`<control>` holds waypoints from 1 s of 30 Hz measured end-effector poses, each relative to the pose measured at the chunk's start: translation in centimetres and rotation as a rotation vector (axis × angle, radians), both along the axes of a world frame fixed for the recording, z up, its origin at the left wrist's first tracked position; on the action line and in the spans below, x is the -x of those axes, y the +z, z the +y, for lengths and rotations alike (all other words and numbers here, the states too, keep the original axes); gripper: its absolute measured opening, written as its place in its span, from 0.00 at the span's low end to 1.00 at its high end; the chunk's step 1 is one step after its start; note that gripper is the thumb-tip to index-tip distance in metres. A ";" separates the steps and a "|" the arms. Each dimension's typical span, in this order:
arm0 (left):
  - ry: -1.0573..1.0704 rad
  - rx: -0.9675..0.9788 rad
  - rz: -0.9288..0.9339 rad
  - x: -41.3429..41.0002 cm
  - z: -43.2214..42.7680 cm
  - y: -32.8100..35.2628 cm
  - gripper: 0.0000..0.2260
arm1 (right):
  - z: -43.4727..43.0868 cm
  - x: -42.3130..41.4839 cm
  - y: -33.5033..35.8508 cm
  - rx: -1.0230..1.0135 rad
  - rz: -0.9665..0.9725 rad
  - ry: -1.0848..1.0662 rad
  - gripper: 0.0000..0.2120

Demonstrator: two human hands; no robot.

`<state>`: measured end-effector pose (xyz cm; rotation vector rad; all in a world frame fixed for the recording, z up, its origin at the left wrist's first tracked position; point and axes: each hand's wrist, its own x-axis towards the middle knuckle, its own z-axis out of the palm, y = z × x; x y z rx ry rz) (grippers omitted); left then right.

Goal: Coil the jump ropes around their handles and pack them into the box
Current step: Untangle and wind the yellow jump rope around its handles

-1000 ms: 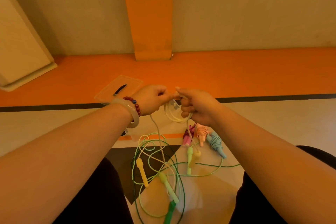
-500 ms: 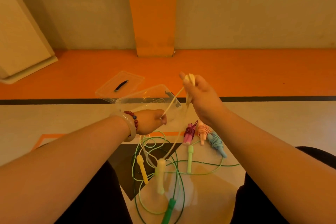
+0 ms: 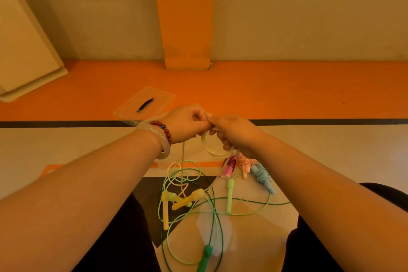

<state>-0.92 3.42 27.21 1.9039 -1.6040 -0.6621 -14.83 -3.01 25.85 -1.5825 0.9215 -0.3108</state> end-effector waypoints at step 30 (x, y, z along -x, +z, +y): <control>0.020 -0.081 -0.054 -2.1 1.2 -2.3 0.08 | -0.7 1.0 0.8 0.177 -0.097 -0.024 0.08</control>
